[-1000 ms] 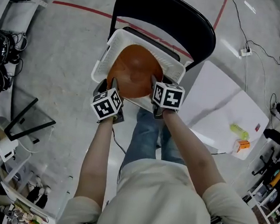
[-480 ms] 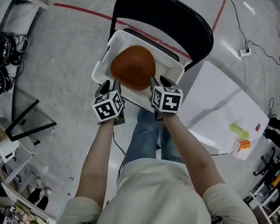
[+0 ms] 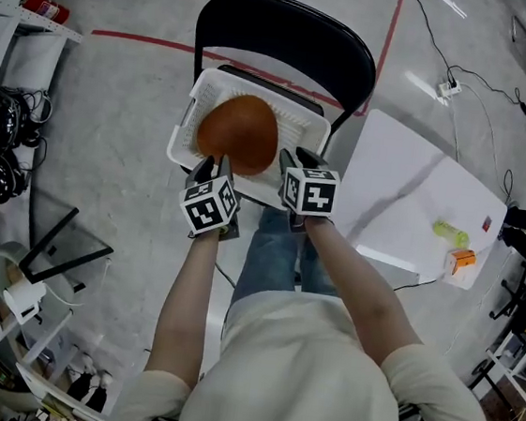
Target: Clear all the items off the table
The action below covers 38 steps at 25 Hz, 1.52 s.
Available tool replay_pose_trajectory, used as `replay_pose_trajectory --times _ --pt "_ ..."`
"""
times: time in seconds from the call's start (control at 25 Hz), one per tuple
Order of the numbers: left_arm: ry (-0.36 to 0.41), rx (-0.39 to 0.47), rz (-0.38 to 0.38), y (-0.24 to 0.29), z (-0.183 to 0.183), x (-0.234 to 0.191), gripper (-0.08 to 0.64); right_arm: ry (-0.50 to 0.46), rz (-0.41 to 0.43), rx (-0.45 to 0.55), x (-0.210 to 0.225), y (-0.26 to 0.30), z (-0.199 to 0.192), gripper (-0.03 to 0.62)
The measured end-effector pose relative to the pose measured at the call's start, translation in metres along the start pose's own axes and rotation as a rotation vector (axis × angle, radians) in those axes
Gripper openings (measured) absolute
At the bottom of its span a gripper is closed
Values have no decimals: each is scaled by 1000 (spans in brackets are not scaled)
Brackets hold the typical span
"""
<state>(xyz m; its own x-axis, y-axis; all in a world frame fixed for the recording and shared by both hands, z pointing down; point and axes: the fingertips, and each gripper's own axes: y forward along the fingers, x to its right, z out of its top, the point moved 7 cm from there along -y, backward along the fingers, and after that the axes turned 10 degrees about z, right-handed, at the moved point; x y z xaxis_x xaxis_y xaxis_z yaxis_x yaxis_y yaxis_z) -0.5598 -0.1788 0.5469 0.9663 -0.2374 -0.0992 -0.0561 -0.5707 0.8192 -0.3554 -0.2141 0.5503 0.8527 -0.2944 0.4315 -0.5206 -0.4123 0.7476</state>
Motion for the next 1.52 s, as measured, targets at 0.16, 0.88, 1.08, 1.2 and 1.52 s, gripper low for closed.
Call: replay_pose_trajectory --times 0.16,0.88,1.08,1.2,1.52 --pt "34 6 -37 -8 3 17 107 9 -16 23 2 -15 0 106" --pt "253 30 -222 -45 8 112 11 104 -148 145 38 -98 -17 2" --pt "334 24 -276 -58 -3 147 11 140 -183 176 55 -130 -31 0" --pt "374 21 -312 -66 -9 167 9 155 -199 195 64 -147 -41 0" --pt "480 26 -388 -92 -32 220 9 204 -235 246 87 -196 -72 0"
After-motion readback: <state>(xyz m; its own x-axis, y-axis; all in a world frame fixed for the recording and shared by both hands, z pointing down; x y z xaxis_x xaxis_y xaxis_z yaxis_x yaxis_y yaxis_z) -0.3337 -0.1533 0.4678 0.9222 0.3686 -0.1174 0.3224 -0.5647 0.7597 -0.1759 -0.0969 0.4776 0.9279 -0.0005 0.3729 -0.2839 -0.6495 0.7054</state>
